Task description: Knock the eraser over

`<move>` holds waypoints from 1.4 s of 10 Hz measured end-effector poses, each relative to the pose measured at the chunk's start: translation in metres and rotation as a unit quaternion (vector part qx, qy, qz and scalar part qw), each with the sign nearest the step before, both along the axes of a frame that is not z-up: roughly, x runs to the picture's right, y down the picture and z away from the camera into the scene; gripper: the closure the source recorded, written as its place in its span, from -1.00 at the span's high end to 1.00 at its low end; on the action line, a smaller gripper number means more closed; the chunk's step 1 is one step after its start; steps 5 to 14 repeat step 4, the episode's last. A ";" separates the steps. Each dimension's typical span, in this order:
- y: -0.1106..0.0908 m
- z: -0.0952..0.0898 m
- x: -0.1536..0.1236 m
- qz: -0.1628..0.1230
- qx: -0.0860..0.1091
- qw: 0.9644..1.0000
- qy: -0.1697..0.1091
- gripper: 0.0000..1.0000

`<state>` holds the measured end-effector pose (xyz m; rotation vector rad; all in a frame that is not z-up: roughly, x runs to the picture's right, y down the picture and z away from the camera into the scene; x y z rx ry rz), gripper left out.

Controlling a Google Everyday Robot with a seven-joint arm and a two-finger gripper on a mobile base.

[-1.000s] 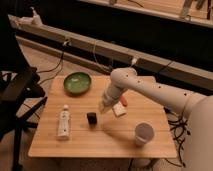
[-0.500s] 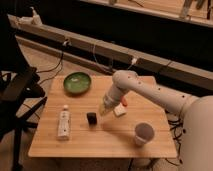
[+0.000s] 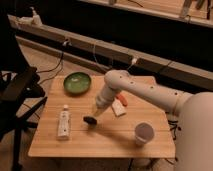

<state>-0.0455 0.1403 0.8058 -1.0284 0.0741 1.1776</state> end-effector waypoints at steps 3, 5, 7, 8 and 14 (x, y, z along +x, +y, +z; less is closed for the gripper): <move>-0.008 -0.004 0.012 -0.002 -0.004 1.000 -0.005 -0.46; -0.005 -0.004 0.013 -0.006 -0.008 1.000 -0.010 -0.46; -0.005 -0.004 0.013 -0.006 -0.008 1.000 -0.010 -0.46; -0.005 -0.004 0.013 -0.006 -0.008 1.000 -0.010 -0.46; -0.005 -0.004 0.013 -0.006 -0.008 1.000 -0.010 -0.46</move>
